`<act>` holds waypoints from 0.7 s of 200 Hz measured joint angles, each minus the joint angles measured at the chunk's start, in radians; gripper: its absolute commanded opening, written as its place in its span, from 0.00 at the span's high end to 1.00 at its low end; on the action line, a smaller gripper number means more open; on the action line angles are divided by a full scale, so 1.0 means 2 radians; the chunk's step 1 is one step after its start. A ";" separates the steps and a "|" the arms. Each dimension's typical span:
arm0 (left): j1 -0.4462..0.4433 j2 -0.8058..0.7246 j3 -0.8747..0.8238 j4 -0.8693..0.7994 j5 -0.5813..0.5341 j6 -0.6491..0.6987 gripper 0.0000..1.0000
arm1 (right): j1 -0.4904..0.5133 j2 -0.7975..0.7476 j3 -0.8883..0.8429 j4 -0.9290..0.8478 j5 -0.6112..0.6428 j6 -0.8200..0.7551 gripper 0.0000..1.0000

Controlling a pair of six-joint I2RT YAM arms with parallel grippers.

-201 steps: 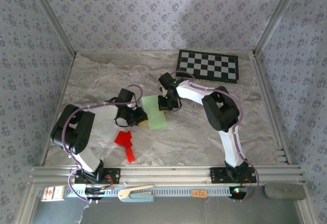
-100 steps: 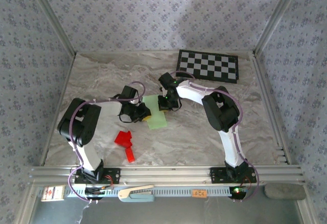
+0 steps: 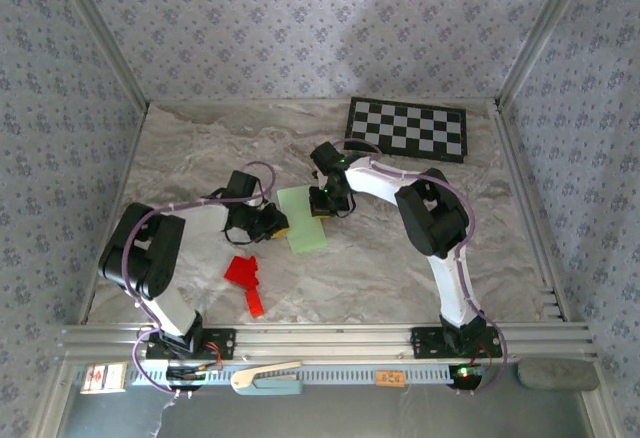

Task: Fold a paper plane with a square sheet of paper (pick it up from the middle)
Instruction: First fold the square sheet of paper in half at the center of the table.

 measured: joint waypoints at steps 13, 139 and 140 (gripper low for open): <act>-0.014 0.000 0.007 0.005 0.002 -0.007 0.85 | 0.000 0.000 0.000 0.000 0.000 0.001 0.92; -0.025 0.006 -0.034 0.028 0.002 0.014 0.86 | 0.000 0.000 -0.001 0.001 0.000 0.001 0.93; -0.024 0.004 -0.035 0.026 0.001 0.015 0.86 | 0.000 0.000 -0.001 0.001 0.000 0.001 0.93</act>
